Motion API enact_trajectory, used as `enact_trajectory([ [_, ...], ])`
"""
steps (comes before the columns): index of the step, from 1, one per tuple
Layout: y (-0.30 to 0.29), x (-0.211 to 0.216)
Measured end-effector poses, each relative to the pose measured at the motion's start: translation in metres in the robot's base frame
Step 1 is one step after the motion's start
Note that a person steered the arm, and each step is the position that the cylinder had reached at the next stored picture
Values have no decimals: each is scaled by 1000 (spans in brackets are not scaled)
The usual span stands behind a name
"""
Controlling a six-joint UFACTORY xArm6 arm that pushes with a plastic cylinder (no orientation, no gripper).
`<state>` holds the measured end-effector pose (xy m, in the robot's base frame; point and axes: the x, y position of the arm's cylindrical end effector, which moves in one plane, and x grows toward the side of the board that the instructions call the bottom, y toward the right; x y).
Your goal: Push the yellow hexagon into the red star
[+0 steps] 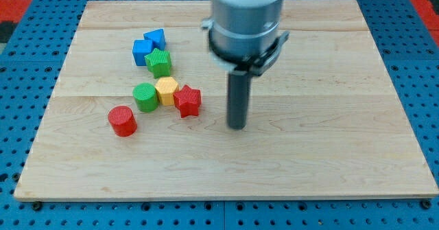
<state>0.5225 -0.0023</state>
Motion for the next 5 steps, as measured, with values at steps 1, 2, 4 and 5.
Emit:
enact_trajectory([
  [1,-72,5],
  [2,-109,-37],
  [4,-145,-85],
  [5,-145,-120],
])
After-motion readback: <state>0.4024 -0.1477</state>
